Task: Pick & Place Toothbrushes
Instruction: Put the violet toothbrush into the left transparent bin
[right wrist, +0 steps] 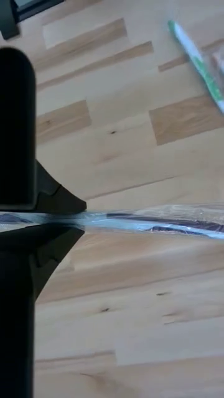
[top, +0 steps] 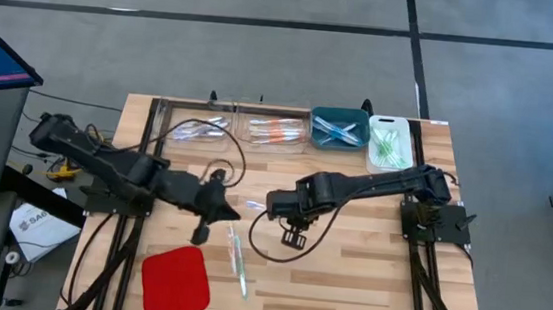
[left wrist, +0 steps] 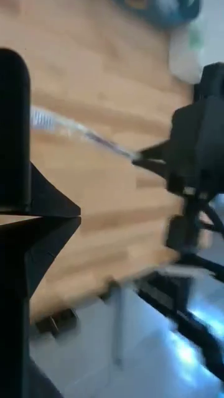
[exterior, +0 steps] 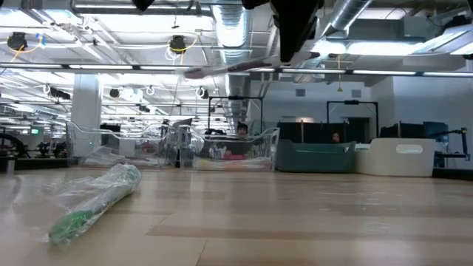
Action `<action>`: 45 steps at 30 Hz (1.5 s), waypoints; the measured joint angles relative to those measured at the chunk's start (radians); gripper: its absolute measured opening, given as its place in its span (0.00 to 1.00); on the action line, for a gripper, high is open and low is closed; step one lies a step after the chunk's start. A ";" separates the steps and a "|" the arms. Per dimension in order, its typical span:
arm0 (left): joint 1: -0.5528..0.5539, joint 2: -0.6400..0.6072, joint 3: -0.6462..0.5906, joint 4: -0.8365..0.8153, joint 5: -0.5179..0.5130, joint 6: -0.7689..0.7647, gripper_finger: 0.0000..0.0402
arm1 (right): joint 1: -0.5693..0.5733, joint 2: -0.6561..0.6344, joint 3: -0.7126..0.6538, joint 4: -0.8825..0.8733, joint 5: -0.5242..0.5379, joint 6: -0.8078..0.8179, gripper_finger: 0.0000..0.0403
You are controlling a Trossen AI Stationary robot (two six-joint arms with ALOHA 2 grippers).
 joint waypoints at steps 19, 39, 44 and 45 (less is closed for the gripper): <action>0.172 0.241 0.022 0.094 0.007 0.321 0.41 | -0.047 0.000 0.000 0.068 0.042 -0.092 0.02; 0.230 0.242 0.022 0.100 0.049 0.411 0.54 | -0.025 0.000 0.001 0.083 0.146 -0.272 0.02; 0.230 0.242 0.022 0.098 0.057 0.405 0.50 | -0.026 0.000 0.032 0.063 0.147 -0.263 0.02; 0.230 0.242 0.022 0.097 0.057 0.405 0.49 | -0.026 -0.001 0.048 0.061 0.147 -0.258 0.02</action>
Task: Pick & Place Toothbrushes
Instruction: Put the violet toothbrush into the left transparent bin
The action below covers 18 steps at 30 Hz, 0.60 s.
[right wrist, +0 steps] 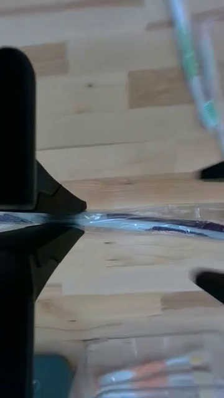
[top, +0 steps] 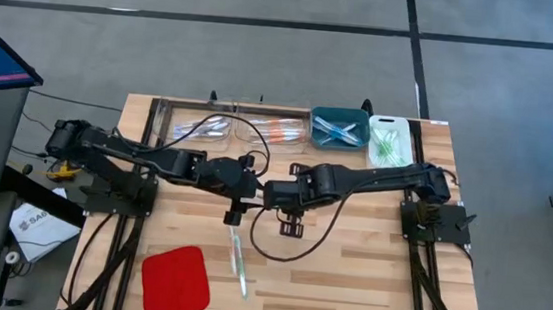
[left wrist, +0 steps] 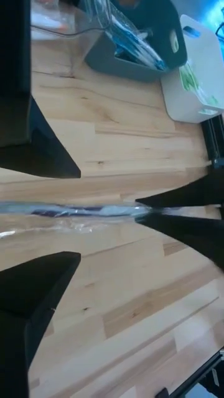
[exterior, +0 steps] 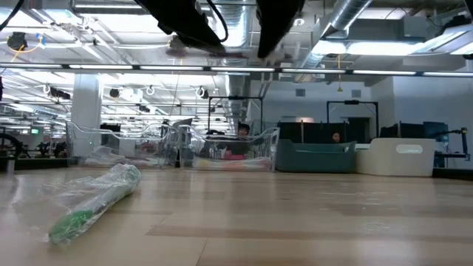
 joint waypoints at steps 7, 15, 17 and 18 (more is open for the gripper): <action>0.000 -0.001 0.000 0.000 0.000 0.000 0.48 | -0.005 -0.001 0.068 0.002 -0.001 0.004 0.02; 0.000 -0.001 0.000 -0.001 -0.001 -0.019 0.46 | -0.008 0.000 0.068 -0.025 0.000 0.004 0.02; 0.000 -0.001 0.000 -0.001 -0.001 -0.019 0.44 | -0.009 0.000 0.068 -0.025 0.000 0.004 0.02; 0.000 -0.001 0.000 -0.001 -0.001 -0.019 0.43 | -0.011 0.000 0.068 -0.025 0.000 0.004 0.02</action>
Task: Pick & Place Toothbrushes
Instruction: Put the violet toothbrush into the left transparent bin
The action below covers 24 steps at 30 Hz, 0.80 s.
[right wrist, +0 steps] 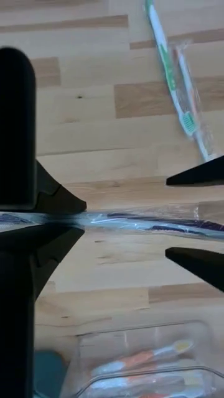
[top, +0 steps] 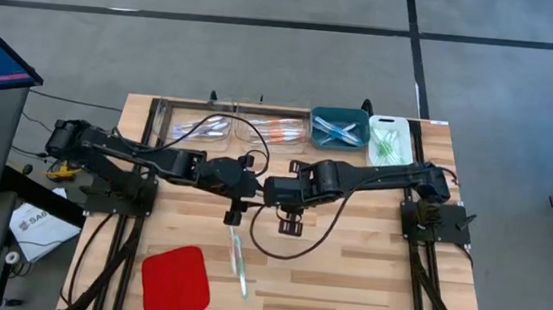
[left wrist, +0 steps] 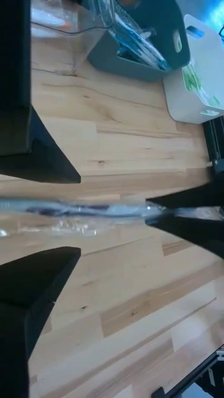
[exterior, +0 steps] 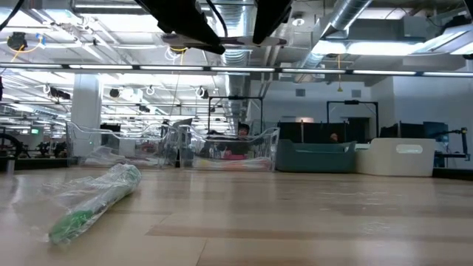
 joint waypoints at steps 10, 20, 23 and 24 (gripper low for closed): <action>0.000 0.000 0.000 -0.001 -0.006 0.000 0.30 | -0.016 0.000 0.000 0.001 -0.002 0.000 0.02; 0.002 0.000 0.000 -0.002 -0.005 0.000 0.25 | -0.016 0.000 -0.001 0.006 -0.003 -0.008 0.02; 0.002 0.000 0.000 -0.002 -0.004 0.000 0.23 | -0.016 0.000 -0.001 0.006 -0.003 -0.008 0.02; 0.002 0.000 0.000 -0.002 -0.004 0.000 0.23 | -0.016 0.000 -0.001 0.006 -0.003 -0.008 0.03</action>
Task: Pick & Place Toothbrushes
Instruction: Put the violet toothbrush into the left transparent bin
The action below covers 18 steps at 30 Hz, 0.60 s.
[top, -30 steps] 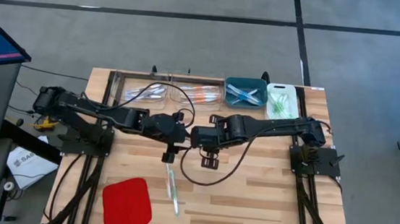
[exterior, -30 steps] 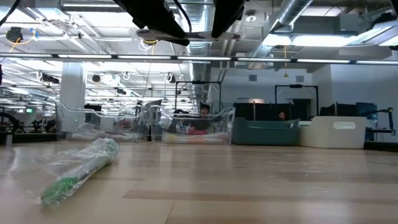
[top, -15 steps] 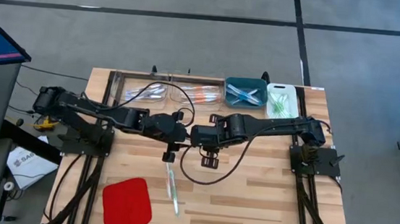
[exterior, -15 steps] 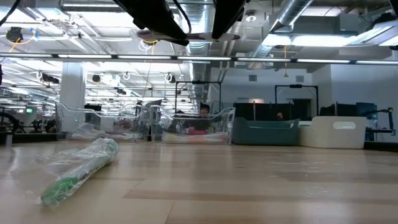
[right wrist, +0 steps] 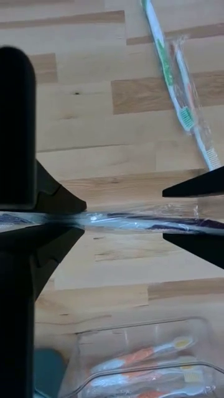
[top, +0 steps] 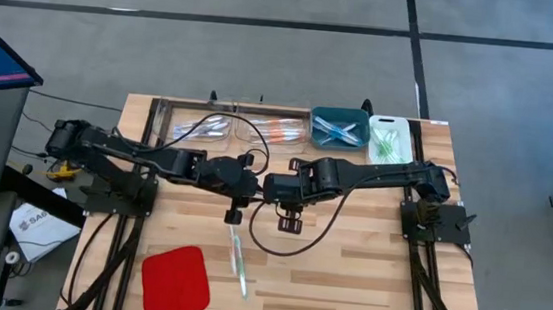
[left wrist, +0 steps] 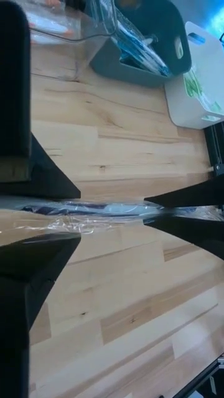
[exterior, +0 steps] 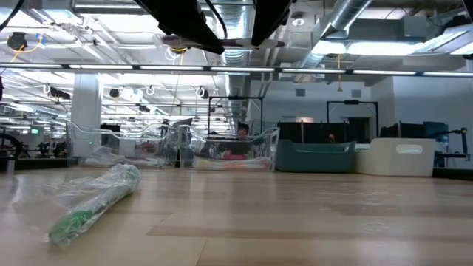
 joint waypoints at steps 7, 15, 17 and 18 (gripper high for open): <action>0.000 0.000 0.000 0.000 -0.001 0.000 0.14 | 0.000 0.000 0.000 0.000 0.000 -0.003 0.03; 0.001 0.000 0.000 -0.002 0.003 -0.026 0.05 | 0.001 0.000 0.000 0.002 -0.001 -0.003 0.05; 0.005 0.000 0.000 -0.003 0.003 -0.051 0.07 | 0.001 0.000 -0.001 0.007 0.002 -0.003 0.07; 0.006 0.000 0.000 -0.006 0.002 -0.057 0.08 | 0.000 0.000 -0.001 0.012 0.005 -0.002 0.09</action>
